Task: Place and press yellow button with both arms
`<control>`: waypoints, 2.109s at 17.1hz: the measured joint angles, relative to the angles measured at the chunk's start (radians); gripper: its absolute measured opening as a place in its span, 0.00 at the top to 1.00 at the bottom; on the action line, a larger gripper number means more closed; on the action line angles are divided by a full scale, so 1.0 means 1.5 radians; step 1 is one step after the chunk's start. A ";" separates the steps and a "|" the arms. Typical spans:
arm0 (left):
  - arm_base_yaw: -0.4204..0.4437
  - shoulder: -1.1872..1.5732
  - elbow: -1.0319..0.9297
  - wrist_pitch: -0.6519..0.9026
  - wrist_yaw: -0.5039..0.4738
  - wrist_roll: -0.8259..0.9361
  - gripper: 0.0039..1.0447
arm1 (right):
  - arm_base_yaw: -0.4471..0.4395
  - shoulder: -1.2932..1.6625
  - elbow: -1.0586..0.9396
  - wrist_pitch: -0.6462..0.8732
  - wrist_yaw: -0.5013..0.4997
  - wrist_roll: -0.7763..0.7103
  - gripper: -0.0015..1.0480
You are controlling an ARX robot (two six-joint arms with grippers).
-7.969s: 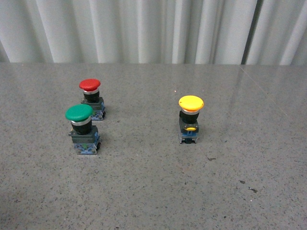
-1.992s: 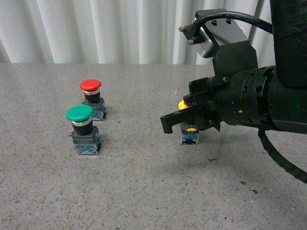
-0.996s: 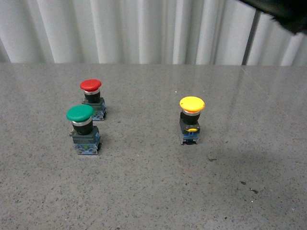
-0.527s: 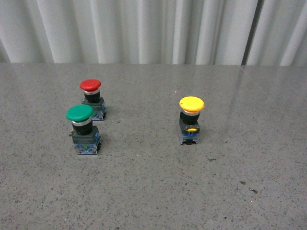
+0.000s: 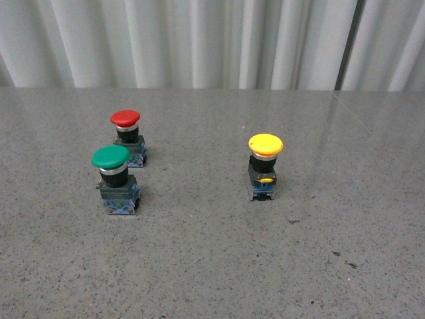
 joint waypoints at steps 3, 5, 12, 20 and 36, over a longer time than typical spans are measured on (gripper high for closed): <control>0.000 0.000 0.000 0.000 0.000 0.000 0.06 | 0.000 -0.044 -0.017 -0.028 0.000 -0.001 0.98; 0.000 0.000 0.000 0.000 0.000 0.000 0.06 | 0.000 -0.069 -0.022 -0.044 0.000 -0.002 0.98; 0.000 0.000 0.000 0.000 0.000 0.000 0.06 | 0.000 -0.148 -0.044 -0.095 0.000 -0.002 0.98; 0.000 0.000 0.000 0.001 0.000 0.000 0.06 | 0.000 -0.277 -0.043 -0.230 0.000 -0.002 0.98; 0.000 0.000 0.000 0.000 0.000 0.000 0.06 | 0.000 -0.278 -0.043 -0.230 0.000 -0.002 0.06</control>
